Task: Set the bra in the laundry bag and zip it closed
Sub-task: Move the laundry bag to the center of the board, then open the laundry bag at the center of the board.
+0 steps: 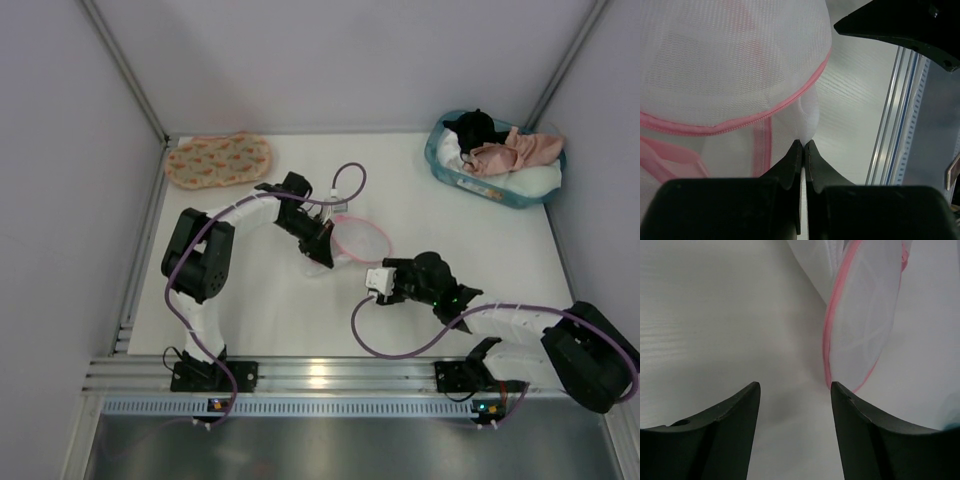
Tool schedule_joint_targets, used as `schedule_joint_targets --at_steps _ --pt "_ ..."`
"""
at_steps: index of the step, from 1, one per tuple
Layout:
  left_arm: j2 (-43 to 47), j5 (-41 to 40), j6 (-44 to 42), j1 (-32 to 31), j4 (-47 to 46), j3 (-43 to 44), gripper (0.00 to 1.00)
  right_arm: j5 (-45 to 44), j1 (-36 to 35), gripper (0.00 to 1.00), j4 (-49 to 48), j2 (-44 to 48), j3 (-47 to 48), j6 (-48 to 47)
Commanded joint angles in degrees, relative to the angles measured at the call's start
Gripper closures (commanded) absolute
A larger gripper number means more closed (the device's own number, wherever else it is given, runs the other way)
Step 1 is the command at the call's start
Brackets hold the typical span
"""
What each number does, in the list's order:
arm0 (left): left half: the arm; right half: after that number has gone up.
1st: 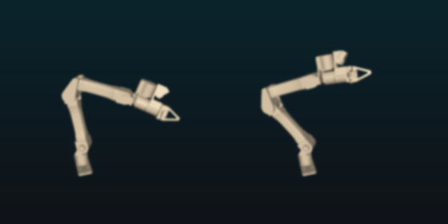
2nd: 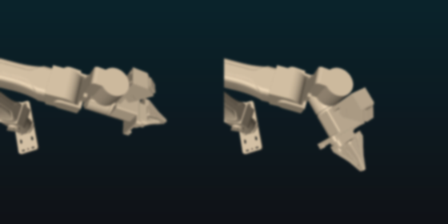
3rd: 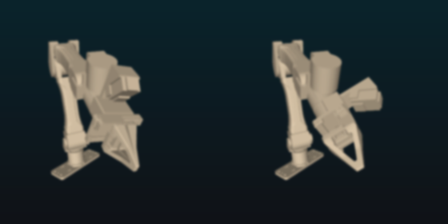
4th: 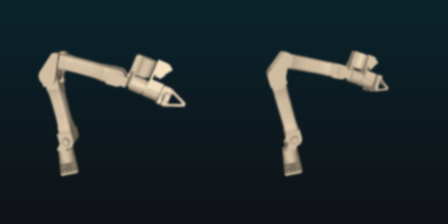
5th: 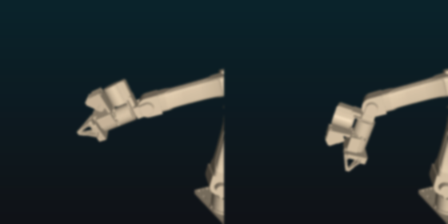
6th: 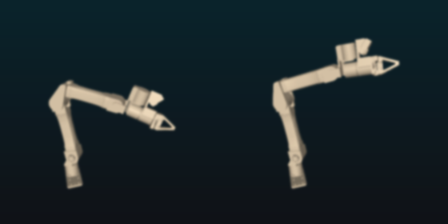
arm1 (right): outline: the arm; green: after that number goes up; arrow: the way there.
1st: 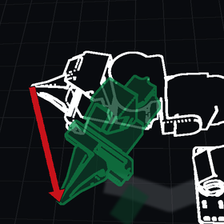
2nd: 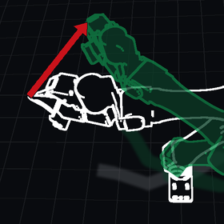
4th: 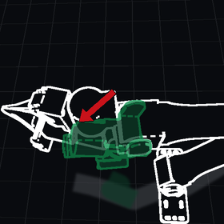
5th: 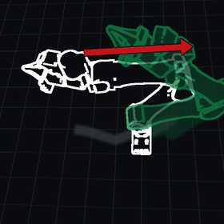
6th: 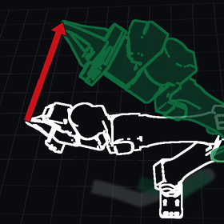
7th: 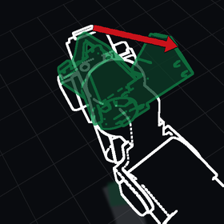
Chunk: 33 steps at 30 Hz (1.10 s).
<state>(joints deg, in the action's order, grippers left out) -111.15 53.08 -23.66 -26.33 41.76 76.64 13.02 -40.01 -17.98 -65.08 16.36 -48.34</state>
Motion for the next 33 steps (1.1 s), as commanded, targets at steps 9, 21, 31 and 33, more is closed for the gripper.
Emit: schedule_joint_targets --at_steps 9,21,31,33 --pt "0.0 3.0 -3.0 0.3 3.6 0.3 1.00 -1.3 -1.0 0.44 -9.4 -9.4 6.5 -4.6" --pt "7.0 -1.8 -9.6 0.6 4.9 -5.4 1.00 7.2 6.7 1.00 13.9 -8.2 24.4 11.6" --pt "13.0 -11.1 -22.0 1.9 4.7 -8.2 0.96 19.2 12.3 1.00 34.7 -2.2 28.6 21.4" --pt "15.1 -14.0 -27.6 2.0 2.4 -9.9 0.96 21.0 15.6 1.00 36.2 -4.5 30.2 26.3"
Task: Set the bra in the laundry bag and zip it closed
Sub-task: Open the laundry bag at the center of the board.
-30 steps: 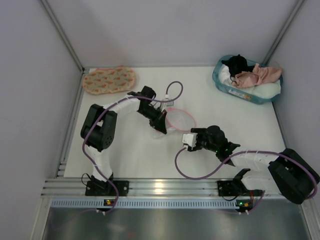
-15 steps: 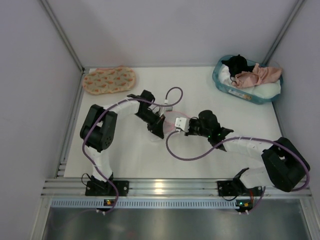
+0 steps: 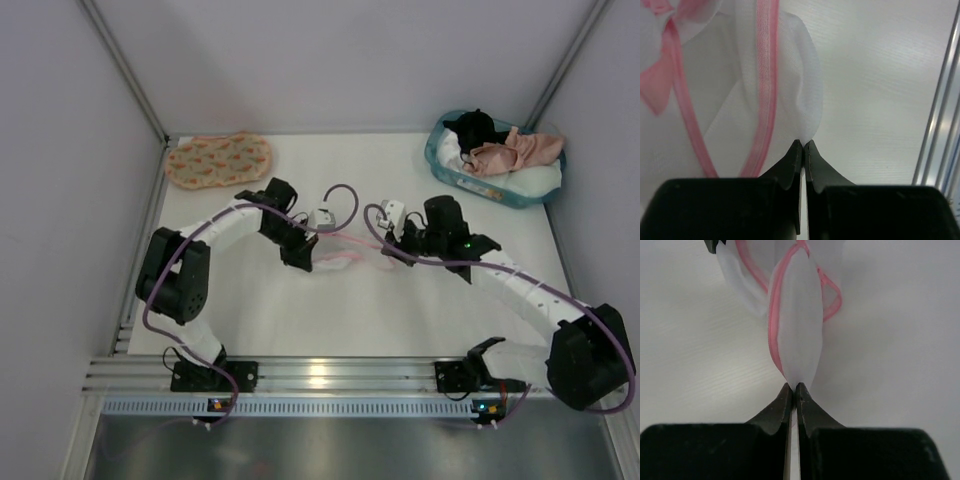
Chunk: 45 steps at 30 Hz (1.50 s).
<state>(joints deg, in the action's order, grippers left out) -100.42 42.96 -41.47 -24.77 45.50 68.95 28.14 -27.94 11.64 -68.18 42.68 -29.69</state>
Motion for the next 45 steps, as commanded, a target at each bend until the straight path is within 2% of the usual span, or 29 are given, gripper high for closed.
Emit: schedule_joint_targets --at_steps 1,6,10,11,13,16,18,23,25,28,29,30,31,32,36,39,45 --pt "7.2 -5.2 -10.3 0.3 -3.5 -3.5 0.97 6.7 5.2 1.00 6.9 -2.5 5.8 9.5" --pt "14.9 -13.8 -16.8 0.3 -14.5 -11.1 0.96 12.5 17.6 1.00 5.2 -9.4 10.8 25.5" --pt "19.7 -18.0 -19.1 0.3 -22.1 -14.2 0.76 16.2 23.1 1.00 0.6 -13.2 12.9 36.8" --pt "20.3 -18.4 -18.9 0.4 -22.6 -14.6 0.66 17.2 24.2 1.00 -0.4 -13.8 12.8 40.6" --pt "21.8 -19.1 -17.0 0.3 -22.7 -14.7 0.59 19.9 24.8 1.00 -2.1 -15.0 12.2 44.4" --pt "23.2 -18.8 -9.3 0.4 -22.6 -13.5 0.57 23.6 25.6 1.00 -6.4 -15.9 8.7 51.6" --pt "23.1 -18.6 -0.7 0.3 -22.6 -12.2 0.54 25.7 26.3 1.00 -10.9 -16.2 6.6 57.3" --pt "19.0 -16.2 19.5 0.6 -22.7 -7.4 0.53 27.7 27.4 1.00 -20.9 -17.8 1.0 68.6" --pt "16.9 -15.2 23.3 1.4 -22.9 -6.5 0.52 28.1 29.8 1.00 -25.2 -18.7 0.1 72.3" --pt "14.7 -15.5 28.4 3.8 -24.9 -5.1 0.50 28.4 31.3 1.00 -29.6 -20.1 0.6 75.6" --pt "14.3 -15.7 29.9 5.9 -25.7 -4.7 0.43 28.4 31.7 1.00 -30.6 -20.3 0.8 76.6" --pt "13.9 -15.7 30.6 7.2 -26.6 -4.3 0.27 28.4 32.2 1.00 -31.7 -21.2 0.9 77.5" --pt "13.1 -15.5 31.2 8.6 -28.0 -3.9 0.25 28.5 32.9 1.00 -32.8 -21.6 1.0 78.7" --pt "12.5 -15.5 32.1 11.6 -28.4 -2.5 0.24 28.7 33.2 1.00 -33.5 -22.3 0.7 79.3" --pt "10.4 -14.0 32.4 16.9 -28.5 0.6 0.23 28.6 32.9 1.00 -33.8 -22.9 -2.5 79.3" --pt "11.0 -12.8 32.2 17.6 -28.4 0.7 0.23 28.2 32.6 1.00 -34.6 -23.8 -5.2 78.7" --pt "12.2 -11.2 35.4 17.6 -28.7 -0.7 0.24 25.0 30.6 1.00 -32.2 -25.4 -4.8 74.8"
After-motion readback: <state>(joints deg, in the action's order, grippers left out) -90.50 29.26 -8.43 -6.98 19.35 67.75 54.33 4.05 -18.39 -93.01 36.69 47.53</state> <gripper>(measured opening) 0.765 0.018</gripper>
